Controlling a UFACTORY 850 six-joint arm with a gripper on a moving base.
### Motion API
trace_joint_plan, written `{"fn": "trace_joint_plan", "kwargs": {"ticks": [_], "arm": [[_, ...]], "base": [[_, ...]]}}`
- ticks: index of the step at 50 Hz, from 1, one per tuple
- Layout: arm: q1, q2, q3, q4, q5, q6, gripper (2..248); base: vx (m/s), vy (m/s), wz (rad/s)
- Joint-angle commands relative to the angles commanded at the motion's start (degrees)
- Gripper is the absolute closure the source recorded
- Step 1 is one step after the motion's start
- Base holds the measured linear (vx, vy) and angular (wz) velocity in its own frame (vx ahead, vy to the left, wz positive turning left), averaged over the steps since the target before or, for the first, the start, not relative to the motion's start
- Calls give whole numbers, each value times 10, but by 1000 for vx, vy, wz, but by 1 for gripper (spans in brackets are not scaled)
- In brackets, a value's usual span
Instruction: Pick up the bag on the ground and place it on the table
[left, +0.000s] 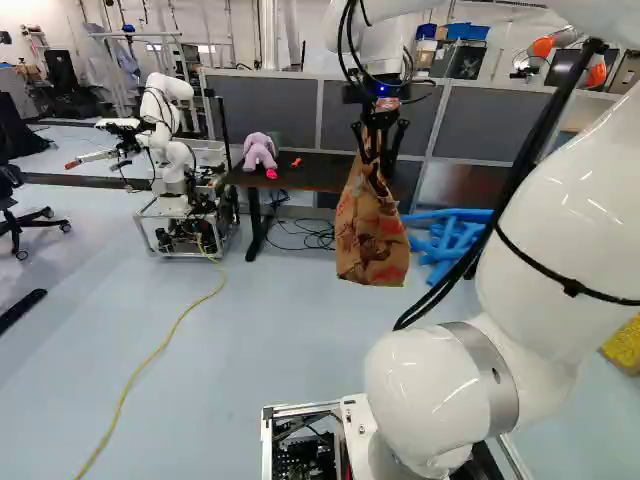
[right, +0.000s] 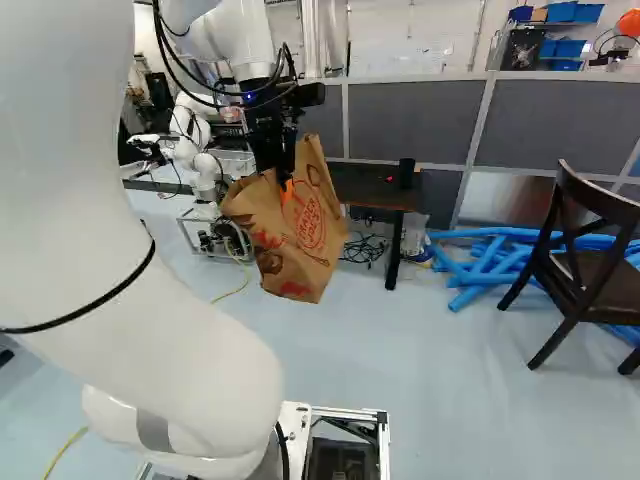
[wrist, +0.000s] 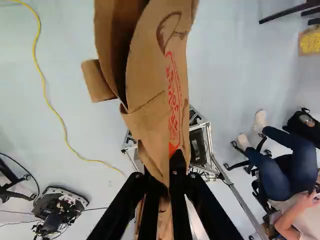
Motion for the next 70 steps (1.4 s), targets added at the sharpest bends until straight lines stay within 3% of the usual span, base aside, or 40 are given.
{"fn": "trace_joint_plan", "kwargs": {"ticks": [70], "arm": [[0,0,0,0,0,0,223]], "base": [[181,0,-16]]}}
